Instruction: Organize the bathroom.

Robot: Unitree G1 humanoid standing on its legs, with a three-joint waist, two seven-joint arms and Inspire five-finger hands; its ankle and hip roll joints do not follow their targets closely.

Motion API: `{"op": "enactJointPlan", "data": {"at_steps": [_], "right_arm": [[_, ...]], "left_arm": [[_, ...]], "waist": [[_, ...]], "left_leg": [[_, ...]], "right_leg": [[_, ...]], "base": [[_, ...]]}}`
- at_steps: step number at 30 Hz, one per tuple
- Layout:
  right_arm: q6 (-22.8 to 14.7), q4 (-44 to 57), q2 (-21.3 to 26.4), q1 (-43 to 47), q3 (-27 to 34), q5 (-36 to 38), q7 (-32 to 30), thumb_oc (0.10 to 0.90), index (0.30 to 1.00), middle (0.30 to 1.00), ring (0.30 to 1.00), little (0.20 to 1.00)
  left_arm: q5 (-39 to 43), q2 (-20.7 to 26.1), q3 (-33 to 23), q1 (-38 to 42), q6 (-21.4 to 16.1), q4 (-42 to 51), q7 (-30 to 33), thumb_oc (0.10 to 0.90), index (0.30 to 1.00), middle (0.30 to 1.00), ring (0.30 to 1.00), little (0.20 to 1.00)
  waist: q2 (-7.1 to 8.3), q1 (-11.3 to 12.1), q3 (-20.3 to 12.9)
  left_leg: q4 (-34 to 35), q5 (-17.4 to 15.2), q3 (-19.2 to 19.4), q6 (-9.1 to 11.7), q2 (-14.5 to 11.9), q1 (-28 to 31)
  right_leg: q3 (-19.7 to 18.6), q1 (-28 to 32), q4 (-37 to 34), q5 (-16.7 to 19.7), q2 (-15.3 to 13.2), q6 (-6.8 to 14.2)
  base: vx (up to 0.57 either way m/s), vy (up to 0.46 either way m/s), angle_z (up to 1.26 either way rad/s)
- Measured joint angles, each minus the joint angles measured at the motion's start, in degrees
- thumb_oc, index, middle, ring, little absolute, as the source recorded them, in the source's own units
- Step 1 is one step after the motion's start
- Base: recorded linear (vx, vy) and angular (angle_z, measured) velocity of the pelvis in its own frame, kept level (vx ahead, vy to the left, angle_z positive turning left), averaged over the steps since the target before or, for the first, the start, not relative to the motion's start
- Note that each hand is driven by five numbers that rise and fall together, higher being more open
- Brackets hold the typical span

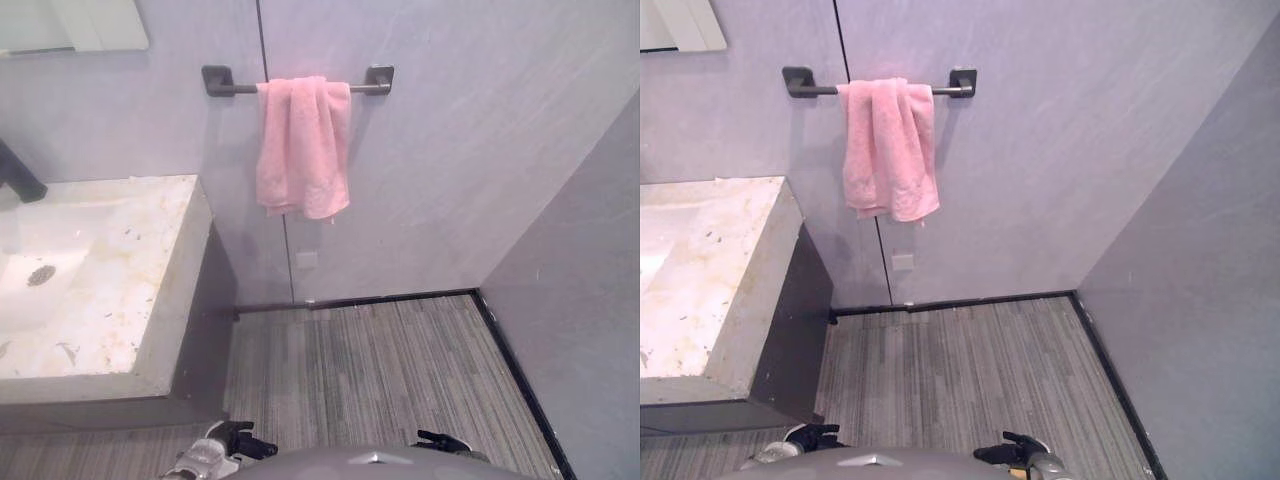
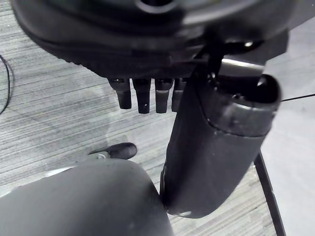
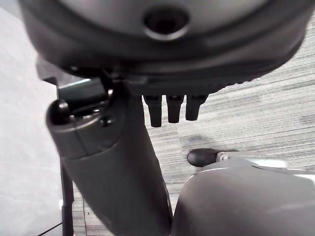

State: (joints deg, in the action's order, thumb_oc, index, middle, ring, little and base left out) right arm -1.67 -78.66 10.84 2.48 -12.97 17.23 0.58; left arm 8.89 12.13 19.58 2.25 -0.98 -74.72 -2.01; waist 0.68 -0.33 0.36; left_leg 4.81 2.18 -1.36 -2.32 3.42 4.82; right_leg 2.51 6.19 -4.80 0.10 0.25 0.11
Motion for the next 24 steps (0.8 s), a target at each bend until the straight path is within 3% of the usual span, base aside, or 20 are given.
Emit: {"op": "enactJointPlan", "data": {"at_steps": [8,13,24], "right_arm": [[-0.06,0.03,-0.01,0.01,-0.01,0.00,0.03,0.800,0.900,0.900,0.900,0.900],[-0.11,0.04,-0.20,0.06,-0.02,0.01,0.01,0.800,0.900,0.900,0.900,0.900],[-0.55,0.04,-0.46,0.05,-0.29,0.00,-0.04,0.800,0.900,0.900,0.900,0.900]], "left_arm": [[1.99,0.23,-0.12,0.00,0.41,-0.03,-0.86,0.800,0.900,0.900,0.900,0.900],[1.78,0.05,-0.24,0.18,2.62,-0.16,3.15,0.800,0.900,0.900,0.900,0.900],[1.62,-0.19,-0.10,0.17,2.59,-0.13,5.57,0.800,0.900,0.900,0.900,0.900]], "waist": [[0.27,0.04,0.19],[0.43,-0.05,0.25],[0.49,-0.08,0.24]], "left_leg": [[0.00,0.00,0.01,0.00,0.00,-0.01],[0.00,-0.01,0.04,0.00,0.00,0.00],[0.00,-0.02,0.14,0.02,-0.03,0.15]], "right_leg": [[-0.01,-0.02,0.00,0.00,0.00,0.00],[-0.04,-0.01,0.00,0.00,0.00,0.00],[-0.09,0.10,0.00,-0.01,0.01,0.01]], "base": [[0.00,0.000,0.00],[0.01,-0.001,0.00],[0.02,-0.023,0.00]]}}
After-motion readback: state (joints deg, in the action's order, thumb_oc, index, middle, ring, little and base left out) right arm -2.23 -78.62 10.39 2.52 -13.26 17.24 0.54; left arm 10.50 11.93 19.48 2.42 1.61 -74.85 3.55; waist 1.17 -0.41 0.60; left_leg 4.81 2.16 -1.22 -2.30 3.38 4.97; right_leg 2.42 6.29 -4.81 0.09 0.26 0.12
